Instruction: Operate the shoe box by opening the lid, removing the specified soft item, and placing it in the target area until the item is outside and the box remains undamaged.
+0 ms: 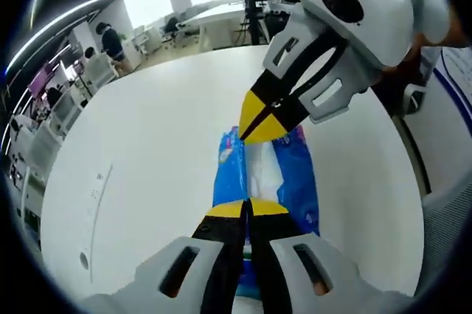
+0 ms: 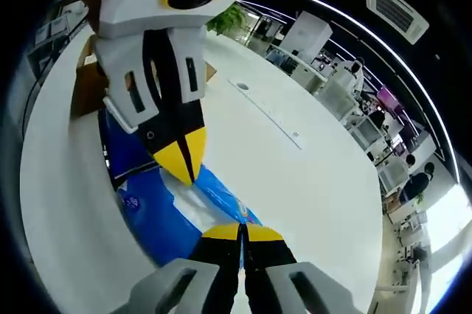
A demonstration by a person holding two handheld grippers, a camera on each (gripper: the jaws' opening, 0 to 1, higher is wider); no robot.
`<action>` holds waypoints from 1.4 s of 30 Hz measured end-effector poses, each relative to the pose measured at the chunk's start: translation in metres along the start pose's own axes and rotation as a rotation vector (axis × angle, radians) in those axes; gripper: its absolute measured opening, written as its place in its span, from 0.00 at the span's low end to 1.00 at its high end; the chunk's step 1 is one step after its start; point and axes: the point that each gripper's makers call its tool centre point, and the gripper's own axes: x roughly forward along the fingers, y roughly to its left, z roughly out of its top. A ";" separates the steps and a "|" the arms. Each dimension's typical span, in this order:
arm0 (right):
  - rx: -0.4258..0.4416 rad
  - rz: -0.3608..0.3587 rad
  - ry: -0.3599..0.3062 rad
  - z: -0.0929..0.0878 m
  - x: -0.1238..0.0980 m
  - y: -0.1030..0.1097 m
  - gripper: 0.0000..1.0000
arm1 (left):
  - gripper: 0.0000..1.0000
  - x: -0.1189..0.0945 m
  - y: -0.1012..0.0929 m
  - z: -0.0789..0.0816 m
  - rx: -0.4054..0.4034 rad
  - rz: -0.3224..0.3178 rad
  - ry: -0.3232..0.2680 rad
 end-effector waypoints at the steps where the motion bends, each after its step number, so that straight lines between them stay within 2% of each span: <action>1: 0.001 0.000 0.000 0.000 0.000 0.000 0.00 | 0.00 0.000 0.000 0.000 0.000 0.000 0.001; 17: 0.008 0.002 0.007 -0.003 -0.001 0.002 0.00 | 0.00 0.000 0.001 0.000 0.018 0.000 0.006; 24: 0.010 0.002 0.011 -0.003 -0.003 0.000 0.00 | 0.07 -0.006 0.001 0.002 0.045 -0.006 -0.012; 33: 0.028 0.021 -0.004 0.004 -0.012 0.008 0.05 | 0.10 -0.019 0.004 0.002 0.053 0.004 -0.012; 37: 0.058 0.032 -0.012 0.006 -0.017 0.009 0.07 | 0.11 -0.026 0.006 0.001 0.039 0.013 -0.013; 42: 0.106 0.037 -0.021 0.009 -0.023 0.009 0.14 | 0.14 -0.033 0.005 -0.002 0.027 0.022 -0.010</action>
